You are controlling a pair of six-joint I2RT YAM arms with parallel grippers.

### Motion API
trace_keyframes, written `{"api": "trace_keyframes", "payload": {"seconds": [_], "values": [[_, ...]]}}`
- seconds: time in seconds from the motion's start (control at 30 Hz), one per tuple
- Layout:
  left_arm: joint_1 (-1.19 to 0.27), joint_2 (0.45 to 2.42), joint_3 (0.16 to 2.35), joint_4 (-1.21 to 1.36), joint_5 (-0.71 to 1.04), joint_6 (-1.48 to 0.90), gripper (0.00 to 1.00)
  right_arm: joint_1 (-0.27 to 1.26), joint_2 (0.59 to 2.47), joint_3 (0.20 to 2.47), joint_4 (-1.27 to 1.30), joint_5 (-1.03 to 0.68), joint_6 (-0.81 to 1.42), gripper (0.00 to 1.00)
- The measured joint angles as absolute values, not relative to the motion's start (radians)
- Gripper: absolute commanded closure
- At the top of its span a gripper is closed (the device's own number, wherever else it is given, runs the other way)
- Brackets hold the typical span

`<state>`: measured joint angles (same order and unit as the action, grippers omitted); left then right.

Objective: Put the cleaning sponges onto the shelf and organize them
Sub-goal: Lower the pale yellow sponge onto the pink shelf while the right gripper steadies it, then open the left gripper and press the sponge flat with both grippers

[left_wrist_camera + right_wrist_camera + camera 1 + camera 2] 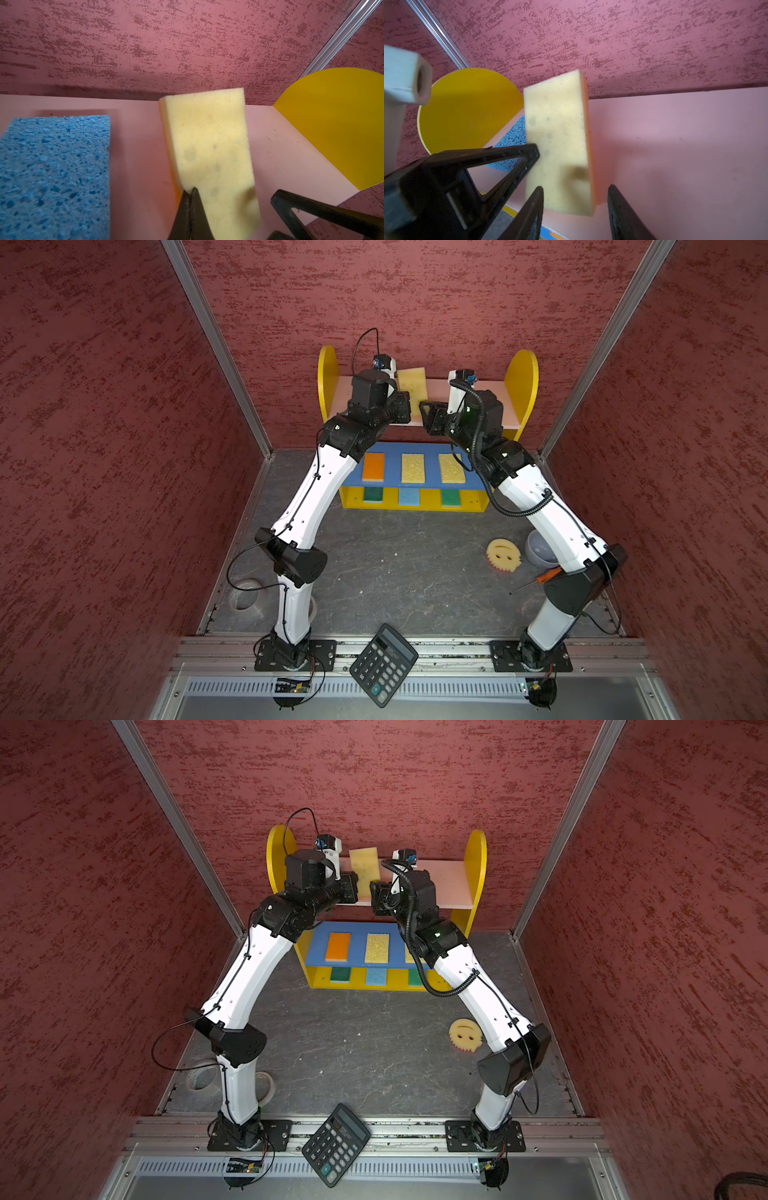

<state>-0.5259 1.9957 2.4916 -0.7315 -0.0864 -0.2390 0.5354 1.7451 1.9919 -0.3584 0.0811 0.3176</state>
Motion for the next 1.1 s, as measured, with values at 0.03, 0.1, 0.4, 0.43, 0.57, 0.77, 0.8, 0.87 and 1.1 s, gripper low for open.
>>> {"api": "trace_keyframes", "payload": {"seconds": [0.03,0.1,0.4,0.43,0.57,0.77,0.8,0.87,1.1], "values": [[-0.524,1.996,2.492,-0.731,-0.081,-0.24,0.94,0.535,1.75,1.995,-0.361,0.081,0.318,0.5],[-0.521,1.999,2.492,-0.727,-0.069,-0.246,0.89,0.534,1.76,1.996,-0.366,0.081,0.322,0.5],[-0.52,2.039,2.492,-0.71,-0.038,-0.262,0.68,0.53,1.769,1.994,-0.374,0.079,0.34,0.51],[-0.52,2.043,2.491,-0.702,-0.036,-0.262,0.68,0.529,1.768,1.99,-0.369,0.079,0.34,0.51],[-0.52,2.043,2.482,-0.679,-0.03,-0.266,0.6,0.522,1.75,1.963,-0.355,0.08,0.345,0.51],[-0.522,2.029,2.447,-0.625,-0.019,-0.264,0.45,0.513,1.741,1.956,-0.361,0.079,0.348,0.5],[-0.523,2.028,2.446,-0.622,-0.019,-0.265,0.45,0.513,1.741,1.956,-0.362,0.078,0.348,0.5],[-0.525,2.025,2.443,-0.619,-0.017,-0.266,0.45,0.513,1.741,1.959,-0.369,0.071,0.348,0.5],[-0.534,1.971,2.422,-0.62,-0.007,-0.259,0.55,0.513,1.741,2.067,-0.476,0.055,0.346,0.54]]}}
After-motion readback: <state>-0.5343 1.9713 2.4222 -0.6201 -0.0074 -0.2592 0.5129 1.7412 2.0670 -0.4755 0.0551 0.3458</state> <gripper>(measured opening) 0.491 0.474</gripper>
